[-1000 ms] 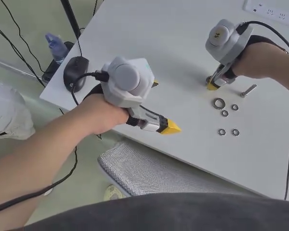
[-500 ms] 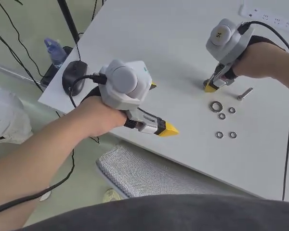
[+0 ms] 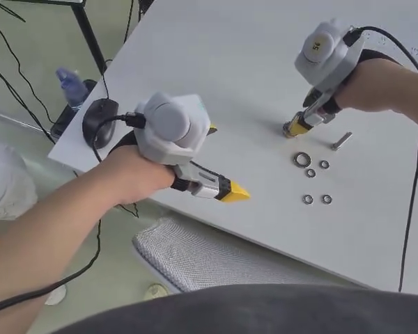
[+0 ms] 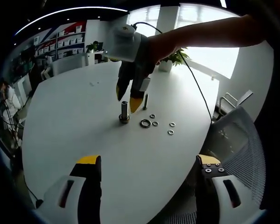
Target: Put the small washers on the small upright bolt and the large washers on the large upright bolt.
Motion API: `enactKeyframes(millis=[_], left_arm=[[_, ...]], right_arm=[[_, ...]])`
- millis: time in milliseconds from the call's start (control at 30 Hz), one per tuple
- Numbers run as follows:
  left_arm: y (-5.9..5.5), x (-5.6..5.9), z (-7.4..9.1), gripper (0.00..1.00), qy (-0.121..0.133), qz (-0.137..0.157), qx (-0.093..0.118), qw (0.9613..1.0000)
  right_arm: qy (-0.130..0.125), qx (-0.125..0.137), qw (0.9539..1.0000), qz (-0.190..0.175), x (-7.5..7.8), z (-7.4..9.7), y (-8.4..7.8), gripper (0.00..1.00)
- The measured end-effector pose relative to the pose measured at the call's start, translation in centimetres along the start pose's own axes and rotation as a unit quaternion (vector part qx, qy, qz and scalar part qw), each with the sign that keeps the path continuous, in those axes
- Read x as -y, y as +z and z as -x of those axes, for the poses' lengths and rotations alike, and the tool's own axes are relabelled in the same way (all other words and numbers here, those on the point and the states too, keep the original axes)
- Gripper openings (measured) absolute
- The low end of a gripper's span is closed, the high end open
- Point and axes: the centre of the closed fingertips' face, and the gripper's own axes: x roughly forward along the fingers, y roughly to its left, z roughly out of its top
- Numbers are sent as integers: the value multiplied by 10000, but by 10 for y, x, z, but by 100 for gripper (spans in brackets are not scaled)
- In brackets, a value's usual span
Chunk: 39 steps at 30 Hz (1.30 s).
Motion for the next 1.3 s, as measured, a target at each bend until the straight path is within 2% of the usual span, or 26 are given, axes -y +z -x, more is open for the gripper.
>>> enactKeyframes(millis=[133,500,667,1067,1300], left_arm=[[4,4,2,83,-16,106,111,9999],[-1,19,6,83,72,-61,-23,10000],[-3,22,9,83,89,-7,-11,10000],[0,20,16,82,164,5,45,9999],[-5,25,14,83,161,15,2,9999]], right_arm=[[-19,-67,10000,32,-3,9,-3,43],[-6,-32,10000,21,-8,22,-6,42],[-34,-89,9999,34,-12,27,-10,42],[9,-175,9998,-29,-28,23,-25,41],[77,-191,9997,-90,-40,22,-34,41]])
